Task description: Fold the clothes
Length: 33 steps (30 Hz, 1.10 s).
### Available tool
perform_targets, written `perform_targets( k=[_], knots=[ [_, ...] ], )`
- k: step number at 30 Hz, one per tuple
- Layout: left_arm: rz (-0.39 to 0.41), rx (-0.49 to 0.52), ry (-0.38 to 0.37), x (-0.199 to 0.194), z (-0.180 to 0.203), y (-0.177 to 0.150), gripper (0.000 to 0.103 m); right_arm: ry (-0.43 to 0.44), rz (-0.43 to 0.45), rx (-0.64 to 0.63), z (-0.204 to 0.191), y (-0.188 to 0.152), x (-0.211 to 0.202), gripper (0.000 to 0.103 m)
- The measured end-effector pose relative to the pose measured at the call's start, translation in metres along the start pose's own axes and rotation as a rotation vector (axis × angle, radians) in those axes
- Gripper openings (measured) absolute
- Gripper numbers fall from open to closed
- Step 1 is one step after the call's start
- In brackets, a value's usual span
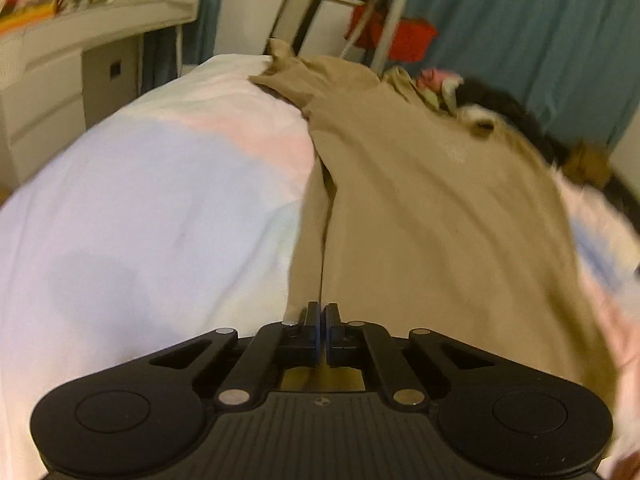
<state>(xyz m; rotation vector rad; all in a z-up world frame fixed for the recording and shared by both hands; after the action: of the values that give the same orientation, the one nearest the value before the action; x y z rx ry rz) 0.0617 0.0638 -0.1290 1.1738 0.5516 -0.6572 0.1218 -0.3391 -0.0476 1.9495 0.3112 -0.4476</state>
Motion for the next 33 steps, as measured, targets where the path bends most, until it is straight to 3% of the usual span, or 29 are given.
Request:
perform_targets(
  k=[4,6,11,14,16,19,22,27,33],
  knots=[
    [0.025,-0.076,0.049,-0.016,-0.023,0.002,0.0,-0.013,0.007,0.015,0.006,0.007,-0.004,0.085],
    [0.053,-0.059,0.108,-0.02,-0.028,0.007,0.0,-0.029,0.015,0.033,0.013,0.01,-0.005,0.085],
    [0.078,-0.051,0.061,-0.025,-0.016,0.011,0.006,-0.041,0.009,0.147,0.038,0.017,-0.003,0.085],
    [0.118,-0.041,0.036,-0.03,-0.004,0.015,0.029,-0.004,-0.001,0.278,0.051,0.023,0.009,0.085],
    [0.16,-0.022,0.023,-0.034,0.008,0.018,0.051,0.018,-0.006,0.366,0.06,0.027,0.019,0.085],
    [0.219,0.019,0.03,-0.034,0.027,0.02,0.061,0.045,-0.008,0.5,0.071,0.035,0.052,0.085],
    [0.231,0.046,0.024,-0.027,0.042,0.017,0.064,0.096,0.015,0.648,0.091,0.04,0.088,0.086],
    [0.215,0.048,-0.007,-0.011,0.052,0.013,0.064,0.125,0.112,0.934,0.137,0.039,0.147,0.062],
    [0.207,0.011,-0.038,0.013,0.044,0.017,0.063,0.163,0.135,0.92,0.149,0.05,0.224,0.06]
  ],
)
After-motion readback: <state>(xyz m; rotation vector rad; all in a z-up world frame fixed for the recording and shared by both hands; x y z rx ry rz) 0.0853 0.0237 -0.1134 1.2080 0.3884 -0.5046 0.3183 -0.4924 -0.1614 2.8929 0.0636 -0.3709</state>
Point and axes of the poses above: each gripper's, at about its wrist camera, not at the fingertips, and x roughly the way its jaws point, z to its right, y to its top, the point moved 8 cm from there along x, roughly the way its jaws point, and after that the axes turned 3 degrees about -x, right-handed, at the moved point
